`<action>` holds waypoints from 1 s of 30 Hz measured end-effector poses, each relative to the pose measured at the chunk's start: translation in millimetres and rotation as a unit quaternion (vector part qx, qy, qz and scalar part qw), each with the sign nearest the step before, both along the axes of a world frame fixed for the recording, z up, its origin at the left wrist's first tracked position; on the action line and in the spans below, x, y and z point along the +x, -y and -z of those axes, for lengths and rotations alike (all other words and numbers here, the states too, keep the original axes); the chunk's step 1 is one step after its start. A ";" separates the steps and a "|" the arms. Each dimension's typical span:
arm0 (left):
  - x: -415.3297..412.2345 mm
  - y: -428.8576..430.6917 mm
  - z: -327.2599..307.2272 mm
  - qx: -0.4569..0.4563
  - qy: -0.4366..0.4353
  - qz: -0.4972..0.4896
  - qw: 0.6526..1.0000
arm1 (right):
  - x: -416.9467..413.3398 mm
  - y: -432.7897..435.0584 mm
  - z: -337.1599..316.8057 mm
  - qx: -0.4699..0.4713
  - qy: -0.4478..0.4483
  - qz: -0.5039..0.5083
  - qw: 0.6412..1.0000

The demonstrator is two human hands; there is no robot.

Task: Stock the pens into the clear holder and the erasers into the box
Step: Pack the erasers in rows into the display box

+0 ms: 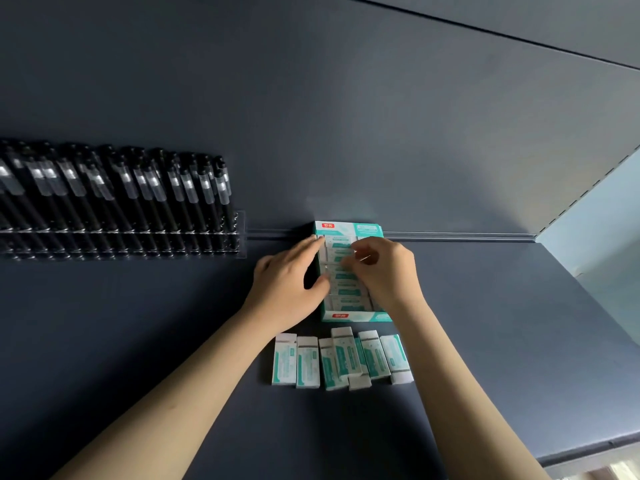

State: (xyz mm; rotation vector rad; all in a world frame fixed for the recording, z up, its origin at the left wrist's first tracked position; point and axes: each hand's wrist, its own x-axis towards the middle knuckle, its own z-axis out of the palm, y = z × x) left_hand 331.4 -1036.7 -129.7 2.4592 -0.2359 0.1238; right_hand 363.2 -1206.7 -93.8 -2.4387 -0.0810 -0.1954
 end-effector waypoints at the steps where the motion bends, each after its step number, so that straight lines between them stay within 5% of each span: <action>1: -0.2 -0.1 -0.2 0.000 0.003 0.001 1.000 | 0.3 -0.3 0.9 0.011 0.000 0.004 1.000; 10: -2.5 0.2 -6.2 0.059 0.009 0.004 0.998 | -5.2 3.1 2.7 -0.020 0.021 -0.031 0.999; 17: -2.3 -1.4 -2.6 0.105 0.007 0.010 0.994 | -82.3 40.3 2.7 0.045 0.093 -0.043 0.994; 30: -1.5 -1.7 0.5 0.089 0.001 0.012 0.996 | -114.1 76.6 30.5 -0.013 -0.022 -0.129 0.991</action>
